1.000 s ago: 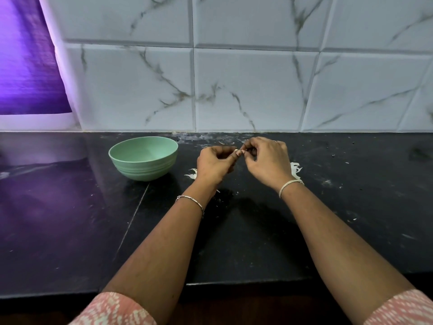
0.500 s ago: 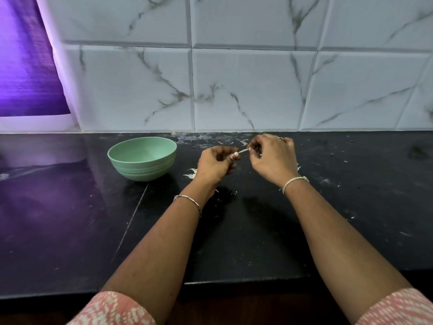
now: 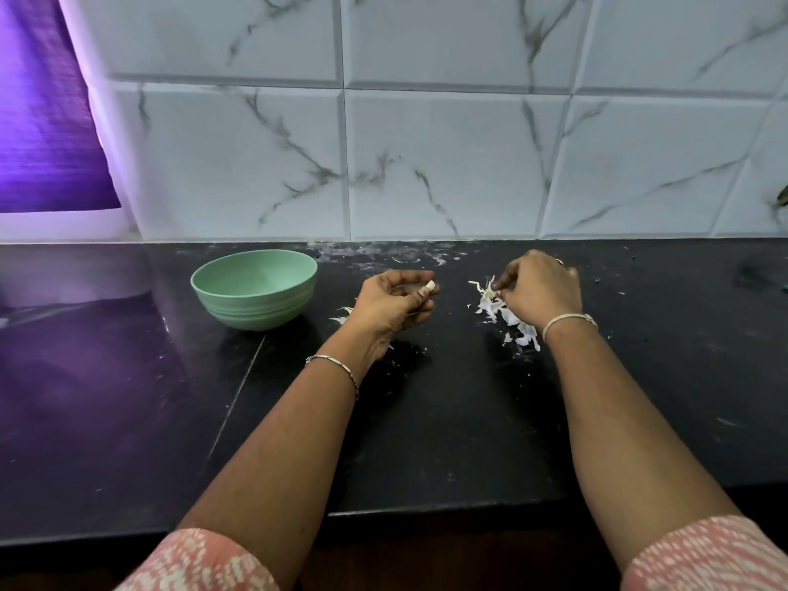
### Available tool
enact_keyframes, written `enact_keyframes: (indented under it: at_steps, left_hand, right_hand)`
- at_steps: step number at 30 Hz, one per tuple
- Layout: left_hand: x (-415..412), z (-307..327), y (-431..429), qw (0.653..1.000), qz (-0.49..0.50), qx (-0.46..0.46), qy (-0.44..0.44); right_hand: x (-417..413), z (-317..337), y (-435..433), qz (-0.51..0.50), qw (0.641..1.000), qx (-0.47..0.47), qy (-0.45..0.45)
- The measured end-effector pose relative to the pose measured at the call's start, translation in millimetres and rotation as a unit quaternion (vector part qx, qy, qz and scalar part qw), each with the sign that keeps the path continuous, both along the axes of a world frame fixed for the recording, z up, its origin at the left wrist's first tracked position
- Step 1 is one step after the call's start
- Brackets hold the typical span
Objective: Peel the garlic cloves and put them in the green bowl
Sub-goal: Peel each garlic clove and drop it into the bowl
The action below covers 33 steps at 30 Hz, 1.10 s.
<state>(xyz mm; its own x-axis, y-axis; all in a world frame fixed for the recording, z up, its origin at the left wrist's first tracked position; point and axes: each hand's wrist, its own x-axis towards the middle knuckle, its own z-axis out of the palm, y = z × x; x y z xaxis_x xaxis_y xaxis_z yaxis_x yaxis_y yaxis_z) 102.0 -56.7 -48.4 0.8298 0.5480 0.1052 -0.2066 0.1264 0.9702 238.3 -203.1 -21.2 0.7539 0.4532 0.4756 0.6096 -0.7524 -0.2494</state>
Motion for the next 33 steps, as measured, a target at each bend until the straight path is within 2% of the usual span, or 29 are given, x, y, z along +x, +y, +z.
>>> enact_keyframes:
  at_steps: [3,7,9,11,13,22,26,33]
  left_hand:
    - [0.1,-0.2,-1.9,1.000,-0.001,0.014,0.007]
    - [0.1,0.9,-4.8,0.998,0.018,0.064,0.010]
    - [1.7,0.5,-5.1,0.994,0.037,0.100,0.003]
    - [3.7,-0.5,-4.0,0.986,0.070,0.153,-0.001]
    - [4.1,-0.8,-3.2,0.976,0.101,0.195,0.002]
    - [4.0,1.4,-4.3,0.947,0.150,0.285,0.002]
    - [3.9,1.1,-3.9,0.922,0.185,0.338,0.022]
    - [5.9,0.0,-1.7,0.915,0.194,0.351,0.037]
  right_hand:
    - [-1.8,-2.5,0.7,0.019,1.000,0.003,0.002]
    - [-2.1,-2.2,8.5,0.098,0.988,0.101,0.060]
    - [-12.1,-0.7,18.9,0.172,0.959,0.169,0.151]
    - [-25.5,0.1,26.6,0.233,0.906,0.228,0.271]
    - [-32.8,0.5,29.7,0.261,0.868,0.251,0.339]
    - [-34.5,0.1,29.5,0.245,0.856,0.286,0.355]
    - [-35.4,0.2,29.8,0.243,0.852,0.303,0.351]
    - [-40.3,-1.1,31.2,0.238,0.856,0.314,0.333]
